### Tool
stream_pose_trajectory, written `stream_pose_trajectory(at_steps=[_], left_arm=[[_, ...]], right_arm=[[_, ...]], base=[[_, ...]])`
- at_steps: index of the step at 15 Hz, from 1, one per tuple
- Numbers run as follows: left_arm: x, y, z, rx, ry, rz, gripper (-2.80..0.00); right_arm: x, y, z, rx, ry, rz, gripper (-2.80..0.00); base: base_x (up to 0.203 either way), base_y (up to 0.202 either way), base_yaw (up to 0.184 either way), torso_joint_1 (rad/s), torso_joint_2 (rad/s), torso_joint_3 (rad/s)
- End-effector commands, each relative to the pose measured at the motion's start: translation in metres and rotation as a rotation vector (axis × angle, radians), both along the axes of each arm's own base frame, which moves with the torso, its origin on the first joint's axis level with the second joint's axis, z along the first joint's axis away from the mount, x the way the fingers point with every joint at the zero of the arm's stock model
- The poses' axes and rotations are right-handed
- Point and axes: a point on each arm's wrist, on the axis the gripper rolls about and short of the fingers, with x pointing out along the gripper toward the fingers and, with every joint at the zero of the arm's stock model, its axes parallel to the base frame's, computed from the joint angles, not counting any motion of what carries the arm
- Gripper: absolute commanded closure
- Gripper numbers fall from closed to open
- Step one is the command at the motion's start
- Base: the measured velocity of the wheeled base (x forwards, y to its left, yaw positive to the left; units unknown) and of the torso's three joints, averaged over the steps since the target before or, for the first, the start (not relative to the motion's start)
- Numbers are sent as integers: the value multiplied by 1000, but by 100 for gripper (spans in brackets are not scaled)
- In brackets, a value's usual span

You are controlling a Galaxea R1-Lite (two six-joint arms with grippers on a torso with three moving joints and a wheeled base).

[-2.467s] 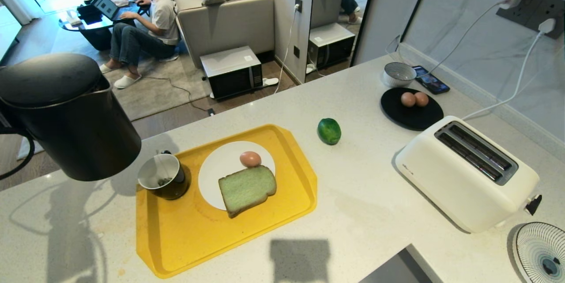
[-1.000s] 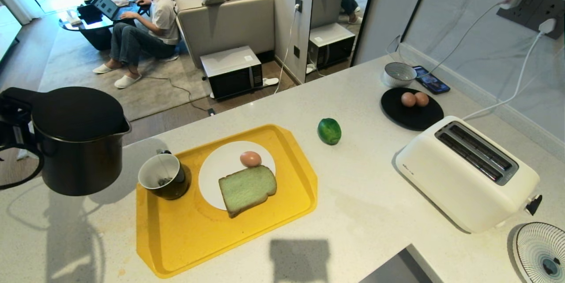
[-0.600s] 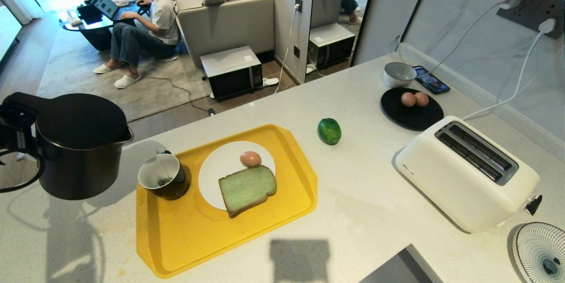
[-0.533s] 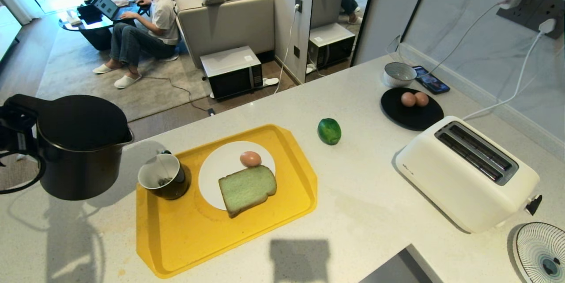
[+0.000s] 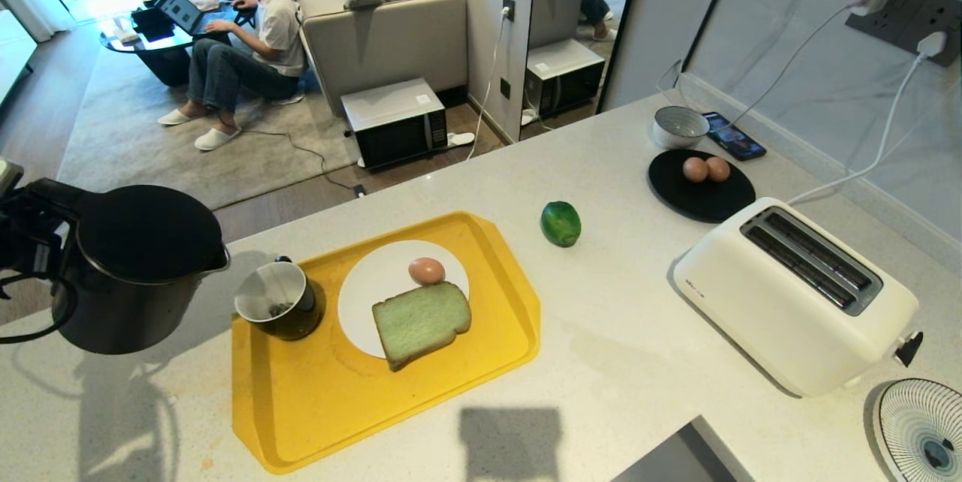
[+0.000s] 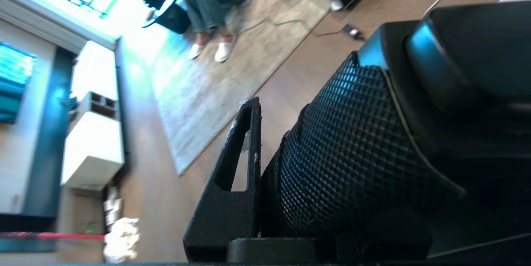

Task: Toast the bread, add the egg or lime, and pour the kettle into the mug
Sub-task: Pour water into a cup

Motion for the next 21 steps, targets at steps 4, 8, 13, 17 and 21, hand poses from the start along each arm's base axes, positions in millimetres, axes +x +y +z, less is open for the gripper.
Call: stream_pose_trajectory(at_steps=[4, 8, 13, 17, 21], left_arm=[[5, 3, -4, 21, 13, 20, 0], [5, 3, -6, 76, 26, 22, 0], [6, 2, -5, 127, 31, 16, 0], [12, 0, -1, 159, 22, 0, 0], [19, -7, 3, 173, 7, -29, 0]], right_arm=[[0, 0, 0, 1, 1, 0, 0], [0, 0, 0, 1, 1, 0, 0], [0, 0, 0, 1, 0, 0, 0], [0, 0, 0, 2, 0, -5, 0], [0, 0, 0, 6, 0, -13, 0]], base=[[0, 0, 0, 0, 0, 0], [0, 0, 0, 0, 0, 0], [0, 0, 0, 0, 0, 0], [0, 0, 0, 0, 0, 0], [0, 0, 0, 0, 0, 0]])
